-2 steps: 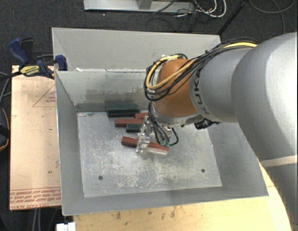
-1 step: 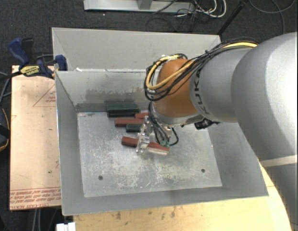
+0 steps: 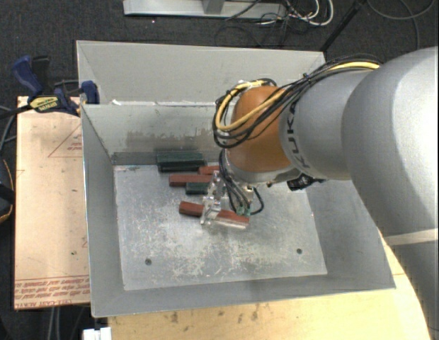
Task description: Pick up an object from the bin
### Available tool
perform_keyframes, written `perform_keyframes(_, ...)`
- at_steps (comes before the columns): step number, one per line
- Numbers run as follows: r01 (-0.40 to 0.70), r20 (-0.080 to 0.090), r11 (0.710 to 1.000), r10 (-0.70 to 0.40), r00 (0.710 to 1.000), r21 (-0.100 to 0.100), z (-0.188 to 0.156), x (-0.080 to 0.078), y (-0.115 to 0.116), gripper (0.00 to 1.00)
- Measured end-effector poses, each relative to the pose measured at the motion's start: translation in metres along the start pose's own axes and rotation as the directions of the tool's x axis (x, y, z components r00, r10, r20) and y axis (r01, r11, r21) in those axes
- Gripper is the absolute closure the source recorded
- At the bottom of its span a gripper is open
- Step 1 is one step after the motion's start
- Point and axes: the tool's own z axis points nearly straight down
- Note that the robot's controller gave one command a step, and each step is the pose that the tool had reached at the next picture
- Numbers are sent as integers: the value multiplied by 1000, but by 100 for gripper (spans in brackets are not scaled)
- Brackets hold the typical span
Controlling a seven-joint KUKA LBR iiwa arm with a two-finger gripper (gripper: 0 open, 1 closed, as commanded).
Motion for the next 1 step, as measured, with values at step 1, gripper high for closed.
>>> perform_keyframes(1,1,-20,1000,-1,1000,5,-15,4,-1,100)
